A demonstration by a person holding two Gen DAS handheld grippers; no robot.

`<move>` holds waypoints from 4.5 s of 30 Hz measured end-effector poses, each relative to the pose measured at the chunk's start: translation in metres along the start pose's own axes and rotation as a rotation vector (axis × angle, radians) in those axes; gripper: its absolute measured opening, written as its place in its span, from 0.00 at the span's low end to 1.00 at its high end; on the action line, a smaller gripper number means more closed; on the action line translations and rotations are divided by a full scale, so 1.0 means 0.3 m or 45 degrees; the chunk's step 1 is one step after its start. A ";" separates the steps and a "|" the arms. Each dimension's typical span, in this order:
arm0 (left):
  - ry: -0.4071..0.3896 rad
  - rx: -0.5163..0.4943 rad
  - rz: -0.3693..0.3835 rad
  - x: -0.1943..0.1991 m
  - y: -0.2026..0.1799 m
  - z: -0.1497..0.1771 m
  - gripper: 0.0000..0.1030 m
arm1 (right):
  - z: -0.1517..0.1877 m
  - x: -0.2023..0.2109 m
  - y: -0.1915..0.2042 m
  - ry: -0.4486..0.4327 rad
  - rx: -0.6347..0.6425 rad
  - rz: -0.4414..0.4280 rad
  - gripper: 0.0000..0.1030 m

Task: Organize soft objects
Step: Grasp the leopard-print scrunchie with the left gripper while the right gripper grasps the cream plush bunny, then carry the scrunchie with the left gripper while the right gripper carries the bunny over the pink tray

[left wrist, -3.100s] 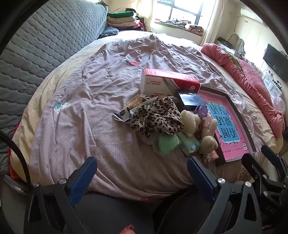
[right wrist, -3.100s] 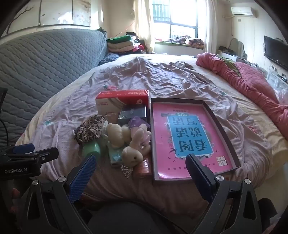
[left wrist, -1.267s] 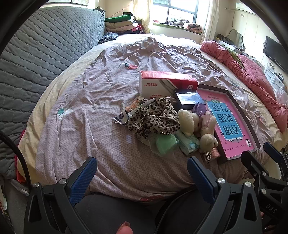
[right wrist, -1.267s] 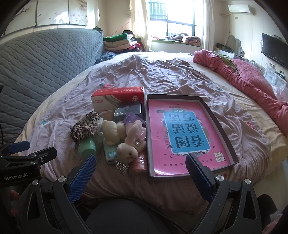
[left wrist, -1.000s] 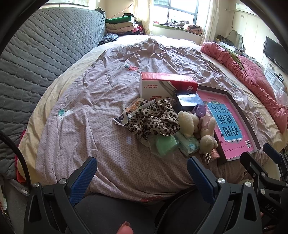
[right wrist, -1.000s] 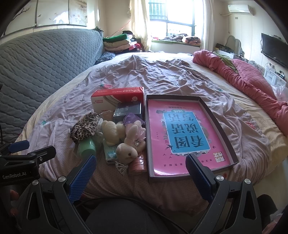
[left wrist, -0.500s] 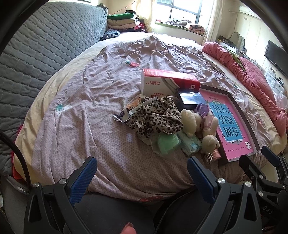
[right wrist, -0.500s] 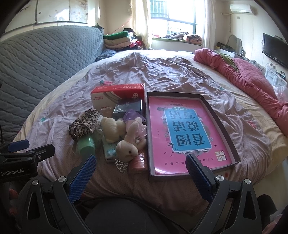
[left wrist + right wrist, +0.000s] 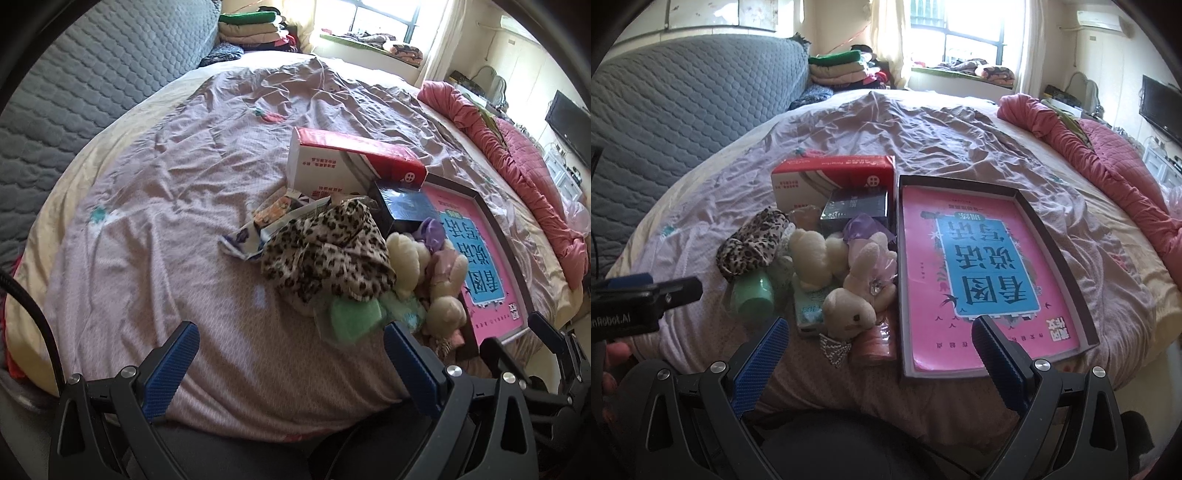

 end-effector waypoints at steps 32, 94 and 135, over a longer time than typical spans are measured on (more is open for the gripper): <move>0.042 -0.008 0.271 -0.190 -0.069 -0.131 0.14 | -0.001 -0.242 0.066 0.147 0.030 -0.182 0.35; -0.105 -0.369 0.404 0.053 -0.636 -0.156 0.13 | -0.173 0.064 -0.368 -0.178 -0.274 -0.174 0.32; 0.132 -0.497 0.340 -0.237 -0.872 0.008 0.13 | 0.030 -0.126 -0.646 0.013 -0.341 0.013 0.35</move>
Point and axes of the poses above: each gripper's, at about its wrist camera, not at the fingertips, and x roughly against the way its jaws point, y to its left, z to its underside, the point moved 10 cm from there along -x, roughly the way its jaws point, and after that the axes turned 5 degrees about -x, right-handed, at the moved point
